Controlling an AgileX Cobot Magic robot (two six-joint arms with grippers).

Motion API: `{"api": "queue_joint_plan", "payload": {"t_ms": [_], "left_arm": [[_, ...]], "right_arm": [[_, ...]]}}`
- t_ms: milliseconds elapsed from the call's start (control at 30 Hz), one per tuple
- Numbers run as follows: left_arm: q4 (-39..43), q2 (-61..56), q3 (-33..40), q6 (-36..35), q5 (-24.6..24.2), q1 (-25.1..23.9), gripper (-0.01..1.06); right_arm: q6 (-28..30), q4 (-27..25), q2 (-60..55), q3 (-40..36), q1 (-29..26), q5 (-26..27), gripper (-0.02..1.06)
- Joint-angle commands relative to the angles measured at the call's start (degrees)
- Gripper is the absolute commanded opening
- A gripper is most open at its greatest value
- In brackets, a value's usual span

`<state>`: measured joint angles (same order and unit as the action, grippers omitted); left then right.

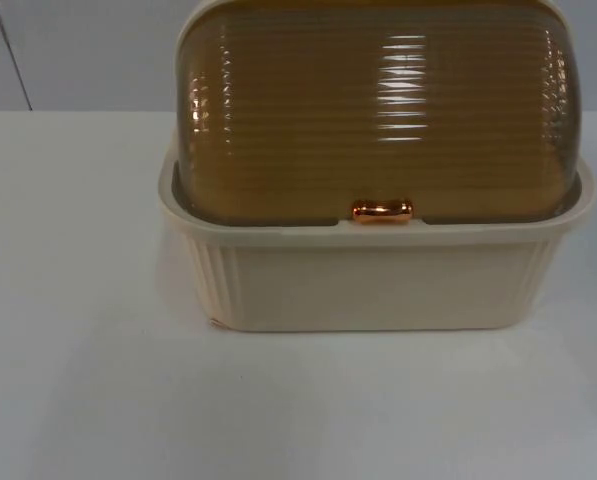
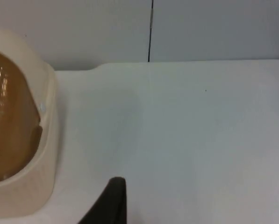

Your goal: Open the box lid with the left hand, place the block into the box with the right hand, then close the box lid with the left hand.

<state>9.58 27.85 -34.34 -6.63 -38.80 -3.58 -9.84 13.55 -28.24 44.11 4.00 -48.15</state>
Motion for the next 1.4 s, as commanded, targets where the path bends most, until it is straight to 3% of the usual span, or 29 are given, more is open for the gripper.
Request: {"api": "queue_joint_plan", "payload": {"t_ms": [0, 367, 500, 600, 800, 1100, 1367], "left_arm": [[-2.52, 2.69, -1.09, -0.68, 2.23, 0.37, 1.01], [-6.14, 11.71, -15.6, 0.81, 0.54, 0.37, 1.01], [-5.89, 13.98, -20.25, 1.9, 0.27, 2.41, 1.01], [-5.66, 16.24, -24.48, 2.31, -2.53, 5.68, 1.01], [-5.2, 17.34, -26.04, 3.37, -2.5, 9.05, 1.01], [-6.1, 17.34, -26.04, 3.37, -2.51, 9.28, 1.01], [-7.41, 19.5, -25.94, 6.63, -3.27, 17.52, 1.01]], "right_arm": [[-0.25, 0.69, -0.6, 1.35, 0.03, 2.65, 1.05], [-2.4, 1.43, -0.6, 2.33, 0.03, -0.52, 1.05], [-2.29, 1.31, -1.6, 3.82, 0.03, -4.29, 1.05], [-0.41, 1.31, -4.18, 7.82, 0.03, -7.56, 1.05], [0.68, 0.45, -8.36, 16.31, 0.03, -7.54, 1.05], [-0.22, -1.93, -11.53, 17.17, 0.03, -6.76, 1.05], [-0.22, -1.82, -11.5, 17.17, 0.03, -7.0, 1.05]]}}
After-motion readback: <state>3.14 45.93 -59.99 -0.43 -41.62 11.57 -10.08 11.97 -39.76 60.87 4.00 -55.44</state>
